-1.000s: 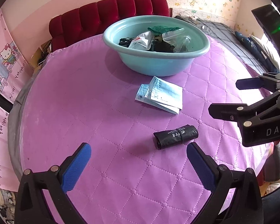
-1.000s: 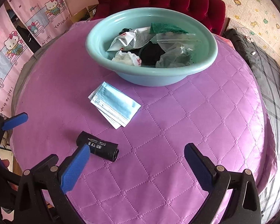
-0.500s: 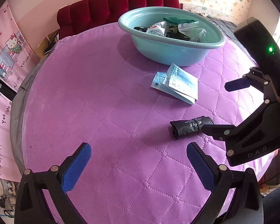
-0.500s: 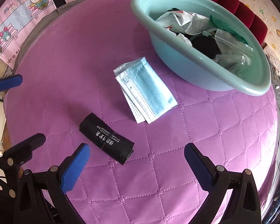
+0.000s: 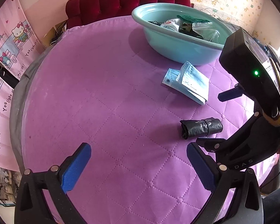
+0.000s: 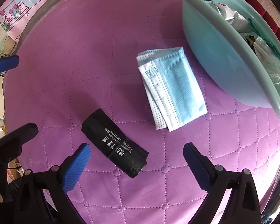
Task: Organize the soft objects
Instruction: 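Grasp the black rolled bag upright with the right gripper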
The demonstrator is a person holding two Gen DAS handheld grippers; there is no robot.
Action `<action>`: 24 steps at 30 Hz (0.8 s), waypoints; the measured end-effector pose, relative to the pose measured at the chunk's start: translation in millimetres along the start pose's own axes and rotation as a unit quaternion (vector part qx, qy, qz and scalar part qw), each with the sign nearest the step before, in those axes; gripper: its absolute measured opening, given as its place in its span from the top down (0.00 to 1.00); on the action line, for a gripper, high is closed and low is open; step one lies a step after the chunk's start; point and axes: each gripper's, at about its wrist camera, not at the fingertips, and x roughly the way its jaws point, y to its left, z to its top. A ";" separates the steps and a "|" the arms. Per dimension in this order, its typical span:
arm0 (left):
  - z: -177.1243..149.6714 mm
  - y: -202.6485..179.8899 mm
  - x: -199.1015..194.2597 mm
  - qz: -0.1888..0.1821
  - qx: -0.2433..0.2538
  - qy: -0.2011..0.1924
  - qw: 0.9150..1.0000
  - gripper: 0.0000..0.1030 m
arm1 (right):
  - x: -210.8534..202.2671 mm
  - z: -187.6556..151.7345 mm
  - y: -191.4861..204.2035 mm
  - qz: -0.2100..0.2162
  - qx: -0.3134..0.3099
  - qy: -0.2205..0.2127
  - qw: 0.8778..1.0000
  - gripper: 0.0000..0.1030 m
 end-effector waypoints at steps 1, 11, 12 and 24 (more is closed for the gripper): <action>-0.1 1.4 0.3 0.000 -0.003 0.001 1.000 0.00 | 2.0 1.8 2.1 0.000 -0.002 0.003 1.000 0.10; 1.0 -1.2 3.0 -0.004 -0.006 0.006 1.000 0.00 | 3.2 2.2 22.9 0.015 0.014 -0.009 1.000 0.79; 1.7 -2.8 3.6 -0.005 -0.004 0.007 1.000 0.00 | 1.4 0.6 22.6 0.020 0.020 -0.011 1.000 0.80; 22.5 -33.9 6.8 -0.036 0.044 0.000 0.998 0.00 | -18.3 -28.7 -4.6 0.019 0.114 -0.040 0.992 0.81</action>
